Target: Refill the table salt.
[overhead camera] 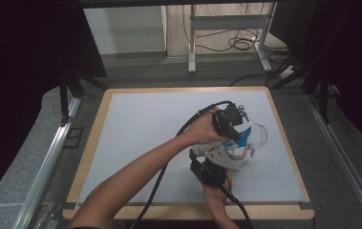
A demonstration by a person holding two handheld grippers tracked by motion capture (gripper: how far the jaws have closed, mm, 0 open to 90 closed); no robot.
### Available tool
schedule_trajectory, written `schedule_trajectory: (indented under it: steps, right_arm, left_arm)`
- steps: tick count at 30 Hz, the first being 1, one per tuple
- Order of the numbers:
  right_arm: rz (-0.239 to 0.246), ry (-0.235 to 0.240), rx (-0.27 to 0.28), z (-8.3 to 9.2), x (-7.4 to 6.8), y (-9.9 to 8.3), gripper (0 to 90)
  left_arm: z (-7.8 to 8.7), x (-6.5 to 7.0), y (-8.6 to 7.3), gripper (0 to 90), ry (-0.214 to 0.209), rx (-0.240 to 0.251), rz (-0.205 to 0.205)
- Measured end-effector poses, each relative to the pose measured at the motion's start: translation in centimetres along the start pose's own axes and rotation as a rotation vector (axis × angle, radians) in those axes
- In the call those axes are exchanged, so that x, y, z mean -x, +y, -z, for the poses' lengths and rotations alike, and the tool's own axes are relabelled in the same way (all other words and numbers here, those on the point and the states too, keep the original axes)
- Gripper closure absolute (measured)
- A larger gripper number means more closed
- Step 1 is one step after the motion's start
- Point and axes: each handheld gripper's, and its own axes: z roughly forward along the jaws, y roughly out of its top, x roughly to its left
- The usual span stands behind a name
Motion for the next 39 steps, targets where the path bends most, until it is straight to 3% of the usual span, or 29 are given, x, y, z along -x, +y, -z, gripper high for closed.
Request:
schedule_trajectory:
  steps: [39]
  right_arm:
    - [-0.006, 0.007, 0.007, 0.05, 0.06, 0.43, 52.7]
  left_arm:
    - [0.01, -0.13, 0.20, 90.0, -0.003, -0.010, -0.008]
